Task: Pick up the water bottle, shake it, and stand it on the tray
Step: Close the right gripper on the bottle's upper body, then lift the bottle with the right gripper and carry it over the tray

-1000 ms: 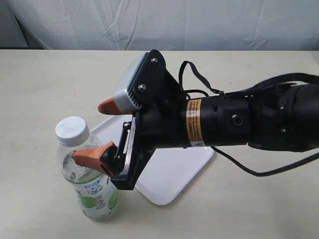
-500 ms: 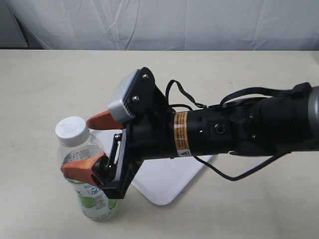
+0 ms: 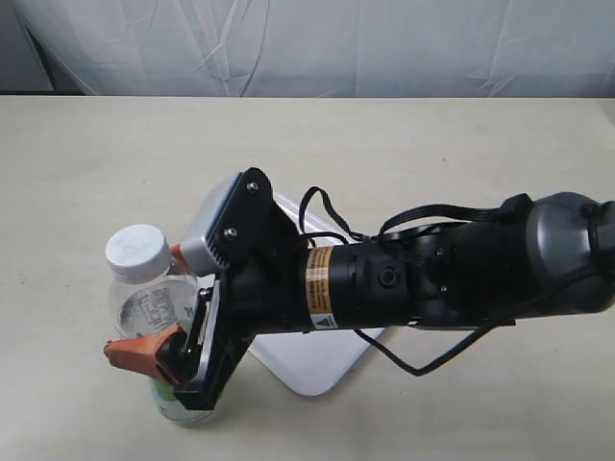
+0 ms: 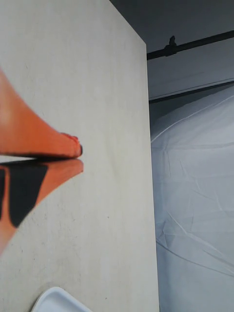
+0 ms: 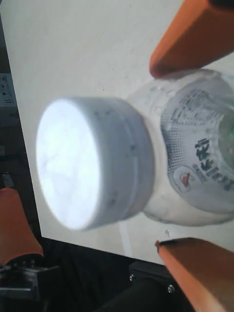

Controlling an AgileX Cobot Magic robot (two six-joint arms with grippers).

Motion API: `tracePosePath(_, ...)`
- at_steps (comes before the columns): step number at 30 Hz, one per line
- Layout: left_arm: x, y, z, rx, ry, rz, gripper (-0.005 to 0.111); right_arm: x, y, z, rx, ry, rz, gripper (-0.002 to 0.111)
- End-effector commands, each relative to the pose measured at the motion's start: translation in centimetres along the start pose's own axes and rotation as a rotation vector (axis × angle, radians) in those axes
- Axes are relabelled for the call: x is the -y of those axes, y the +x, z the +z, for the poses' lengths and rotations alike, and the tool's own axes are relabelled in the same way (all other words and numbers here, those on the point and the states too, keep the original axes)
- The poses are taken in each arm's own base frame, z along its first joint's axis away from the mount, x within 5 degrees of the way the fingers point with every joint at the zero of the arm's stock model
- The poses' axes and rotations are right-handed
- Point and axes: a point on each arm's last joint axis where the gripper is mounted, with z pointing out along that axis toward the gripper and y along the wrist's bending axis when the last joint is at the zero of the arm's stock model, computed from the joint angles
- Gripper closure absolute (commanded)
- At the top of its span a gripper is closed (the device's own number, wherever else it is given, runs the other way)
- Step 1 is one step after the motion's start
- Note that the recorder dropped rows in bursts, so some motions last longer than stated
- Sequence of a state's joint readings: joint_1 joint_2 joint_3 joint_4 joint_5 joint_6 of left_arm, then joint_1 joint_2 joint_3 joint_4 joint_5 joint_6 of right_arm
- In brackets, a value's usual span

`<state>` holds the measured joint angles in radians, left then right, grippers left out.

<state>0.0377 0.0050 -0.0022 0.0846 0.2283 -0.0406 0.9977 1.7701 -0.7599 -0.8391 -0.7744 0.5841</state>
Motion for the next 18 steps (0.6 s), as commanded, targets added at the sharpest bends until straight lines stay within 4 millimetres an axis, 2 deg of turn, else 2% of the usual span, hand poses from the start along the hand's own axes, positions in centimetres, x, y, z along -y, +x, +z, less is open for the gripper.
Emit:
tracePosePath(1,0.0,0.0,0.0,0.006,0.000,-0.004,0.107,0.4,0.0,0.1,0.002,0.046,0.025,0.042)
tracePosePath(2,0.0,0.0,0.0,0.006,0.000,-0.004,0.107,0.5,-0.1,0.1,0.005,0.050,0.030,0.049)
tracePosePath(3,0.0,0.0,0.0,0.006,0.000,-0.004,0.107,0.5,-0.1,0.1,0.005,0.050,0.030,0.070)
tracePosePath(4,0.0,0.0,0.0,0.006,0.000,-0.004,0.107,0.5,-0.1,0.1,0.005,0.050,0.030,0.079)
tracePosePath(5,0.0,0.0,0.0,0.006,0.000,-0.004,0.107,0.4,-0.2,0.1,0.018,0.040,0.029,0.103)
tracePosePath(6,0.0,0.0,0.0,0.006,0.000,-0.004,0.107,0.3,-0.3,0.1,0.030,0.031,0.027,0.109)
tracePosePath(9,0.0,0.0,0.0,0.006,0.000,-0.004,0.107,-0.1,-3.0,-1.2,0.127,0.053,-0.014,0.108)
tracePosePath(11,0.0,0.0,0.0,0.006,0.000,-0.004,0.107,0.4,-5.7,-3.4,0.148,0.224,-0.097,0.108)
tracePosePath(14,0.0,0.0,0.0,0.006,0.000,-0.004,0.107,0.4,-10.6,-8.8,0.285,0.504,-0.097,0.108)
tracePosePath(16,0.0,0.0,0.0,0.006,0.000,-0.004,0.107,0.1,-11.8,-10.4,0.335,0.570,-0.114,0.108)
tracePosePath(18,0.0,0.0,0.0,0.006,0.000,-0.004,0.107,0.3,-11.8,-11.0,0.314,0.610,-0.066,0.108)
